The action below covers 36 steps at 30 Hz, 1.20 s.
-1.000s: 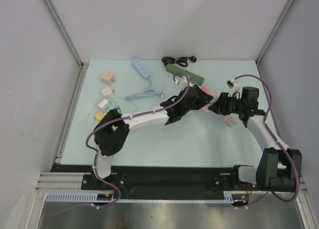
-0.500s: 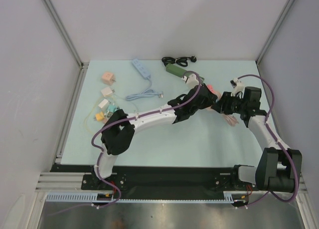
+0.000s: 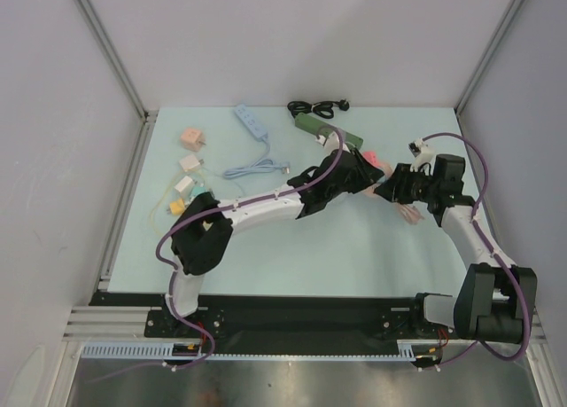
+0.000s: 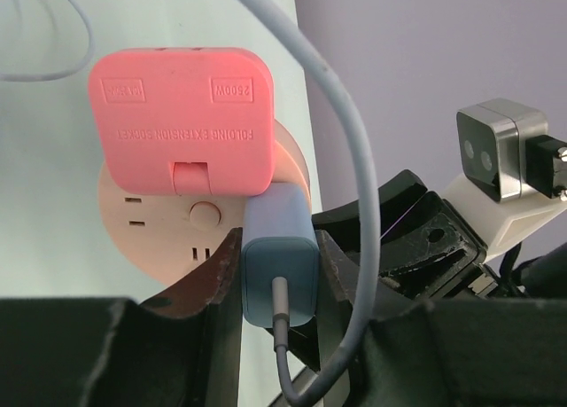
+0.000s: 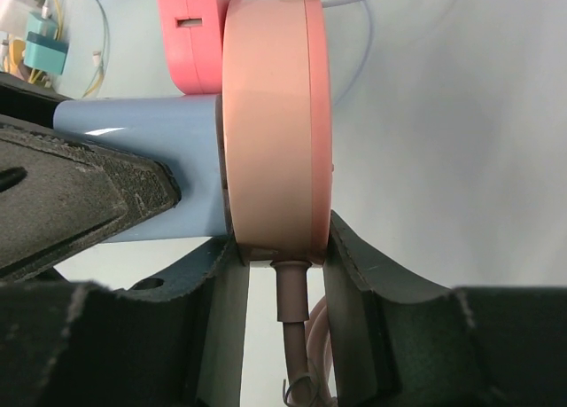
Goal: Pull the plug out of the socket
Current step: Remove the plug from the socket.
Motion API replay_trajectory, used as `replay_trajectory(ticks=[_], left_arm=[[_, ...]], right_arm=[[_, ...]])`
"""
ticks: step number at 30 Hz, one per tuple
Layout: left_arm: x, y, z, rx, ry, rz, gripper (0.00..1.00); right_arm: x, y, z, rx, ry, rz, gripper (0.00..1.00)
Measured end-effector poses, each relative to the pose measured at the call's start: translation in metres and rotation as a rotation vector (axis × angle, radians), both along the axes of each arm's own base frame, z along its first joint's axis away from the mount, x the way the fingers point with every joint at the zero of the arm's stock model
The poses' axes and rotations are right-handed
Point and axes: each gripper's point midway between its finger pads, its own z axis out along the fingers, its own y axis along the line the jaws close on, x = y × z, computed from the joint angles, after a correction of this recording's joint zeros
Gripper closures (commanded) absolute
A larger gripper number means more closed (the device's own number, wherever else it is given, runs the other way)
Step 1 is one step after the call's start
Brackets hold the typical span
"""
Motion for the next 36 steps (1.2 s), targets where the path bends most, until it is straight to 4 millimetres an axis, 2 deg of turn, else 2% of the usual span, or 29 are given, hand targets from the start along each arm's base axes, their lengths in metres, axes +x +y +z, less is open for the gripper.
replay_trajectory(ticks=[12,18,22,26,28,31,36], left_arm=[[-0.003,0.003,0.005,-0.050,0.046,-0.056,1.00],[-0.008,-0.003,0.013,0.045,0.019,-0.047,1.00],[-0.003,-0.014,0.018,0.107,-0.015,-0.041,1.00],[-0.003,-0.018,0.017,0.126,-0.027,-0.041,1.00],[-0.004,-0.020,0.029,0.093,-0.044,-0.043,1.00],[-0.008,-0.012,0.049,0.038,-0.062,-0.051,1.00],[-0.011,0.012,0.098,-0.058,-0.108,-0.047,1.00]], right_arm=[[-0.001,0.002,0.006,0.005,-0.019,0.011,1.00],[0.001,0.002,0.009,0.001,-0.038,0.014,1.00],[0.007,-0.007,0.014,-0.013,-0.063,-0.021,1.00],[0.008,-0.019,0.008,-0.034,-0.042,-0.073,1.00],[0.009,-0.030,0.001,-0.053,-0.016,-0.115,1.00],[0.009,-0.039,-0.006,-0.068,0.013,-0.154,1.00],[0.007,-0.040,-0.007,-0.062,0.020,-0.151,1.00]])
